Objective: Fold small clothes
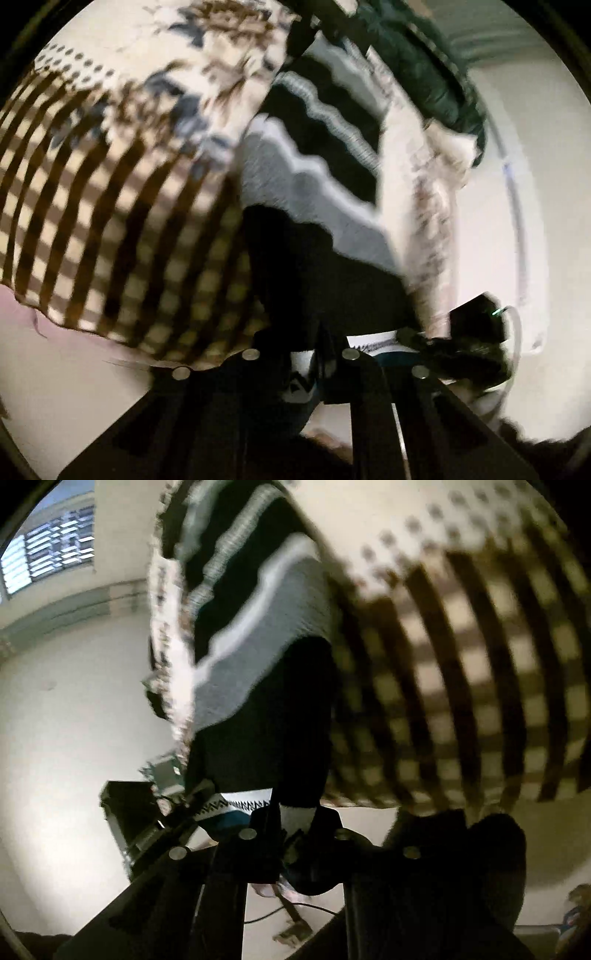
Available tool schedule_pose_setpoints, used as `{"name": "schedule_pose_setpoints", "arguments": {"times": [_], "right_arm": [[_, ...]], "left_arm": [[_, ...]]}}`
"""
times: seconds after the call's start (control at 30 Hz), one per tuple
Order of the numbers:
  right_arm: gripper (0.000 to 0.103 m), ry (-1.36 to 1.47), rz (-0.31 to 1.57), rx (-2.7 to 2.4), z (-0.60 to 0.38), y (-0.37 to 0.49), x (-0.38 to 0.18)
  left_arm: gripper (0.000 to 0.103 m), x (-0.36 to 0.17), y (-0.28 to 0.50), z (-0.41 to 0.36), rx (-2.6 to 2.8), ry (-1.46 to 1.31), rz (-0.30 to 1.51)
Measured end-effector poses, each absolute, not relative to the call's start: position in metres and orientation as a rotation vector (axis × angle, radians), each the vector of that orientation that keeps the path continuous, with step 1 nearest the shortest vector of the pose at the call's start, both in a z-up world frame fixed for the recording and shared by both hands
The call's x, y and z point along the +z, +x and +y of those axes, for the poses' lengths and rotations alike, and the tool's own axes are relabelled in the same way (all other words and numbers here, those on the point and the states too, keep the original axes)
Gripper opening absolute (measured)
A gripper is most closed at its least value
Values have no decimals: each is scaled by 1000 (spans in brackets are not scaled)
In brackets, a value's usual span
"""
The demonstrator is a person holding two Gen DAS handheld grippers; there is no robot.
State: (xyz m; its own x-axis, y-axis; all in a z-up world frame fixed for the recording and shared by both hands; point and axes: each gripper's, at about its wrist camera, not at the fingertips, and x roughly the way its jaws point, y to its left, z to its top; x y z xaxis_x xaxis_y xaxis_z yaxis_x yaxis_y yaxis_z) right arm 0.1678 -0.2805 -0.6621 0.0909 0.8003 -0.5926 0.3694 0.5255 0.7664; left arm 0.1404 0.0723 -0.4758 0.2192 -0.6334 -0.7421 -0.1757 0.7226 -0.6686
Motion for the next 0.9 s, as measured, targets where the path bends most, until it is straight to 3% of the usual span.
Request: {"name": "schedule_pose_setpoints", "arguments": {"times": [0.13, 0.33, 0.57, 0.63, 0.67, 0.7, 0.73, 0.77, 0.8, 0.9], "right_arm": [[10, 1060, 1401, 457, -292, 199, -604], [10, 1003, 1268, 460, -301, 298, -542], [10, 1003, 1163, 344, -317, 490, -543], [10, 1004, 1140, 335, -317, 544, -551], [11, 1005, 1144, 305, -319, 574, -560], [14, 1013, 1149, 288, -319, 593, -569], [17, 1047, 1165, 267, -324, 614, -581], [31, 1082, 1180, 250, -330, 627, -590], [49, 1108, 1170, 238, -334, 633, -594], [57, 1084, 1121, 221, -345, 632, -594]], "left_arm": [[9, -433, 175, 78, -413, -865, 1240], [9, -397, 293, 81, -477, -909, 1092], [10, -433, 466, 90, -475, -939, 1065], [13, -453, 515, 93, -470, -963, 1086], [22, -463, 534, 95, -454, -975, 1102], [39, -472, 547, 98, -433, -988, 1118], [47, -480, 557, 107, -395, -1001, 1126], [51, -483, 559, 114, -393, -1029, 1106], [52, -485, 559, 123, -394, -1048, 1080], [53, -488, 554, 133, -358, -963, 1087]]}}
